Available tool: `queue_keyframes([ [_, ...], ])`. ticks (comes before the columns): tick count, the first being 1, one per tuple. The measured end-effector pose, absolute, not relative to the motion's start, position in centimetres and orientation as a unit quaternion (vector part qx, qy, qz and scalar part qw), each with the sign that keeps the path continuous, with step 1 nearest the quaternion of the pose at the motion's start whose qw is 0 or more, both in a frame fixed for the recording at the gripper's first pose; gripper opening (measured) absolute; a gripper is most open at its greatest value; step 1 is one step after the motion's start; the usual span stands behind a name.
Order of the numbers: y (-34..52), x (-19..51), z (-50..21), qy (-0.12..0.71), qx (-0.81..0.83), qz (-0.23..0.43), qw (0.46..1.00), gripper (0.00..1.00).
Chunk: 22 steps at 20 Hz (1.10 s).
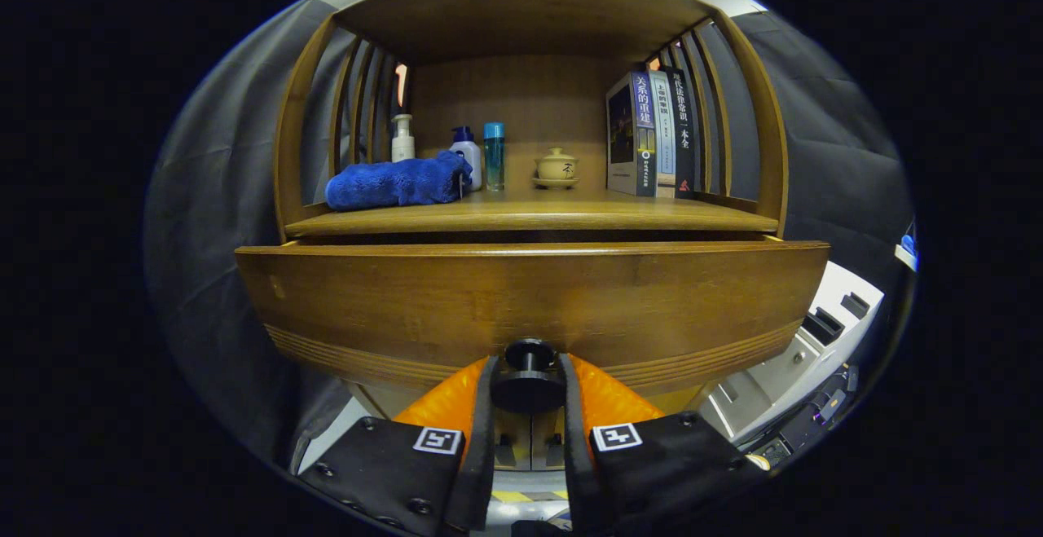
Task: Pull open the drawer, take out the items inside it, and place them on the countertop above the cabinet.
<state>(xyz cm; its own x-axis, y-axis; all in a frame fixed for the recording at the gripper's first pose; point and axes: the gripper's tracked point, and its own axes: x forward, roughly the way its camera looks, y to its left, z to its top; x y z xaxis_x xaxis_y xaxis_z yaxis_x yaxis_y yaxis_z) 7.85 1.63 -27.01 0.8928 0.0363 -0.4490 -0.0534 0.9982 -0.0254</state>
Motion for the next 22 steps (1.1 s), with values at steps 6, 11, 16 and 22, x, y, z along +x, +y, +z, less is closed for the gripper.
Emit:
queue_keyframes([
  [6,1.8,5.4,-26.6,0.235,-0.015,0.024,0.972,0.45],
  [11,1.8,3.1,-26.2,0.24,-0.019,0.029,0.97,0.45],
  [16,1.7,1.3,-26.1,0.248,-0.019,0.029,0.968,0.45],
  [22,1.6,-0.9,-26.1,0.254,-0.023,0.033,0.966,0.45],
])
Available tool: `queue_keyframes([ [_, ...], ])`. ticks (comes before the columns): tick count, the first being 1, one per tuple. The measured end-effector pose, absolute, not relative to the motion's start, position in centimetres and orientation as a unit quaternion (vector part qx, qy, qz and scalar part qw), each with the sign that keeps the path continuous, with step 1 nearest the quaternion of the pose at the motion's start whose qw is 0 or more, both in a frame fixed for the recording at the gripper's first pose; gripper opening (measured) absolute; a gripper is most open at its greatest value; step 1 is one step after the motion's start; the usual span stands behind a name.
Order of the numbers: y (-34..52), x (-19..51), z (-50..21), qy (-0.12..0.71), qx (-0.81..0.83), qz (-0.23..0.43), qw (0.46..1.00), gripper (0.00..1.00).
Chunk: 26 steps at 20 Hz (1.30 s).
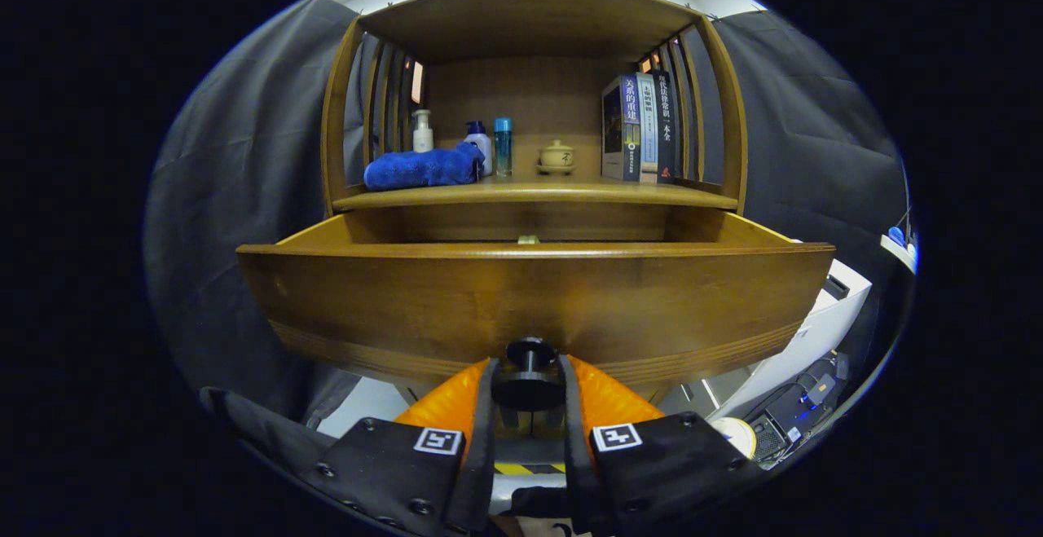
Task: Pull open the drawer, take out the items inside it, and place them on the countertop above the cabinet.
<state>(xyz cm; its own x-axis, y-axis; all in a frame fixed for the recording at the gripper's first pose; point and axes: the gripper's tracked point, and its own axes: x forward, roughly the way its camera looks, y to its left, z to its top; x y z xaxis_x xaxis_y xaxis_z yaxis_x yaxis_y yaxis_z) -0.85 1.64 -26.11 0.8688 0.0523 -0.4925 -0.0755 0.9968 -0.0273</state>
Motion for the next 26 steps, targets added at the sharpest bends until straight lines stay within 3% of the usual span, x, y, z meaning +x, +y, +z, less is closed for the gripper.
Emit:
queue_keyframes([
  [11,1.8,-1.6,-26.1,0.256,-0.021,0.029,0.966,0.45],
  [16,1.4,-1.2,-25.6,0.246,-0.024,0.017,0.969,0.57],
  [21,1.8,-1.4,-24.1,0.235,-0.011,0.028,0.972,0.86],
  [26,1.4,-0.8,-14.6,0.158,-0.007,0.032,0.987,0.9],
])
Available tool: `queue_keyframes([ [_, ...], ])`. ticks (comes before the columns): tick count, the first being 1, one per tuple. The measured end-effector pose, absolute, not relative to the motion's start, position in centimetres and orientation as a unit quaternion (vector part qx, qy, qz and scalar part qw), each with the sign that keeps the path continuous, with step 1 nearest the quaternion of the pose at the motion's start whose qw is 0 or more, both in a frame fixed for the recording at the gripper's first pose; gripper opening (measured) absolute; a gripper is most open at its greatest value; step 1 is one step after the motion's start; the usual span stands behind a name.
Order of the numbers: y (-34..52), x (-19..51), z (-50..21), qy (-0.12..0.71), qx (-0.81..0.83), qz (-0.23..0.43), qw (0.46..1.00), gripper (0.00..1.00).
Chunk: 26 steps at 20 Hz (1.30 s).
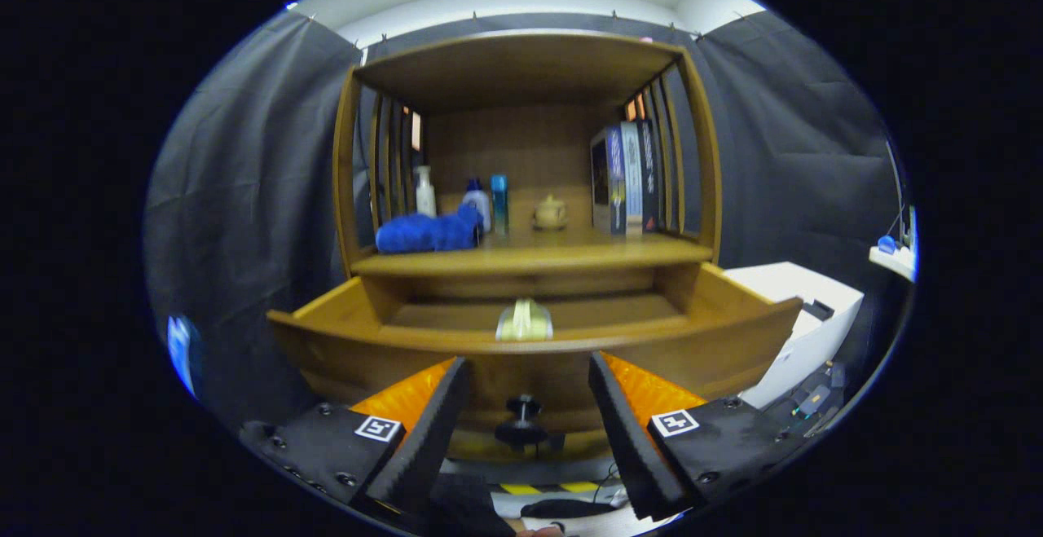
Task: Pull open the drawer, take out the items inside it, and place them on the countertop above the cabinet.
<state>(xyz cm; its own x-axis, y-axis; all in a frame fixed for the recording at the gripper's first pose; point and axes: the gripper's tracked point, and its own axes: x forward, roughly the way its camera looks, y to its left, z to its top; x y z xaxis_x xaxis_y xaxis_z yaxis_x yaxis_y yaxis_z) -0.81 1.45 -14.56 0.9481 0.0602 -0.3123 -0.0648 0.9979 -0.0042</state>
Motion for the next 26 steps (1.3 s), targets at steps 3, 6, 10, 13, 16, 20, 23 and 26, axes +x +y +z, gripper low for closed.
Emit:
queue_keyframes([
  [3,1.5,2.6,-8.1,0.137,-0.044,0.051,0.988,0.92],
  [6,1.9,7.3,-5.6,0.168,-0.079,0.06,0.981,0.94],
  [10,3.1,12.5,-10.0,0.298,-0.087,0.088,0.947,0.98],
  [13,4.1,13.4,-15.1,0.381,-0.091,0.093,0.915,0.98],
  [16,4.3,13.3,-19.6,0.444,-0.099,0.091,0.886,0.97],
  [20,2.9,15.8,-23.3,0.476,-0.124,0.06,0.868,0.97],
  [23,1.5,16.2,-25.8,0.51,-0.131,0.037,0.849,0.96],
  [26,1.9,15.9,-27.4,0.543,-0.089,0.041,0.834,0.84],
])
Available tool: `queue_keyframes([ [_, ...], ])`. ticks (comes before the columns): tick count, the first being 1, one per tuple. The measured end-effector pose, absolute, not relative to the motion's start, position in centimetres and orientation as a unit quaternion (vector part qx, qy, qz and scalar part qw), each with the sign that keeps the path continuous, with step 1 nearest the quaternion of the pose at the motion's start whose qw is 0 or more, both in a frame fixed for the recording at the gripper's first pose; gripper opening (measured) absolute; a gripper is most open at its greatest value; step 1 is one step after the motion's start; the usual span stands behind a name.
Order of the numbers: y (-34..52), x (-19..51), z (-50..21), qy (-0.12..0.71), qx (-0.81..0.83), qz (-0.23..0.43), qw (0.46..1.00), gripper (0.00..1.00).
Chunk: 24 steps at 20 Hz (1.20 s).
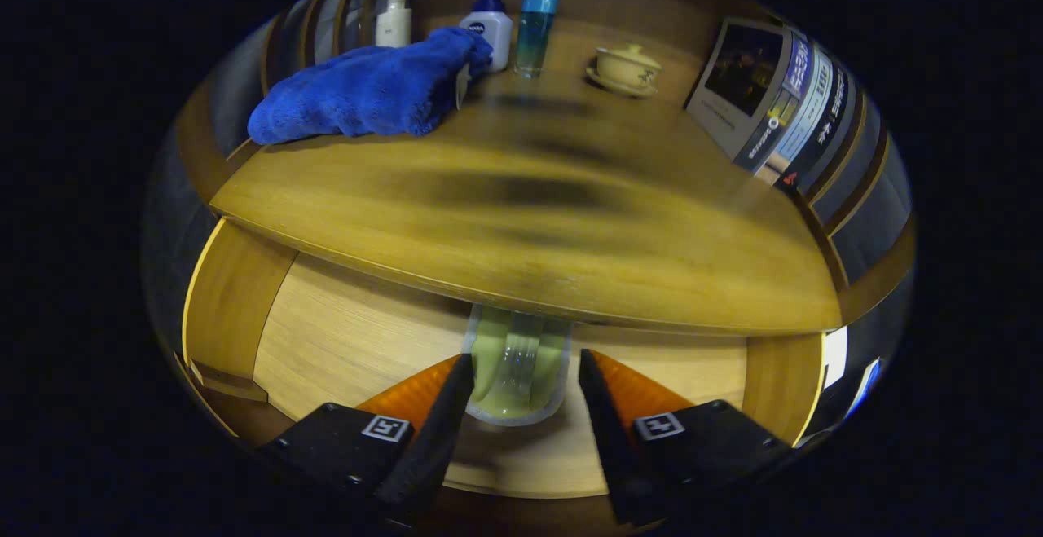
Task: Pull open the drawer, take out the items inside it, and place them on the countertop above the cabinet.
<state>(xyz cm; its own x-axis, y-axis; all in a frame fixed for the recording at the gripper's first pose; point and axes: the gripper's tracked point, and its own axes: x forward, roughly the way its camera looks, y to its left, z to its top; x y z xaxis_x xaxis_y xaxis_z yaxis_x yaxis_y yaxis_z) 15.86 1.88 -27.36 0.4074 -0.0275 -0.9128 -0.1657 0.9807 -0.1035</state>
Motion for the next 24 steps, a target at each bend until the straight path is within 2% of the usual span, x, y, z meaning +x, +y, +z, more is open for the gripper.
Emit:
queue_keyframes([
  [5,3.0,15.6,-28.0,0.553,-0.053,0.058,0.829,0.69],
  [6,2.9,15.8,-27.8,0.546,-0.057,0.057,0.834,0.49],
  [8,2.6,15.4,-27.7,0.544,-0.071,0.062,0.834,0.29],
  [9,2.6,15.2,-27.5,0.538,-0.07,0.06,0.838,0.29],
  [10,2.5,14.9,-27.5,0.537,-0.072,0.056,0.838,0.24],
  [14,2.2,13.4,-27.0,0.537,-0.078,0.067,0.837,0.24],
  [24,3.0,8.3,-18.8,0.482,-0.056,0.112,0.867,0.23],
])
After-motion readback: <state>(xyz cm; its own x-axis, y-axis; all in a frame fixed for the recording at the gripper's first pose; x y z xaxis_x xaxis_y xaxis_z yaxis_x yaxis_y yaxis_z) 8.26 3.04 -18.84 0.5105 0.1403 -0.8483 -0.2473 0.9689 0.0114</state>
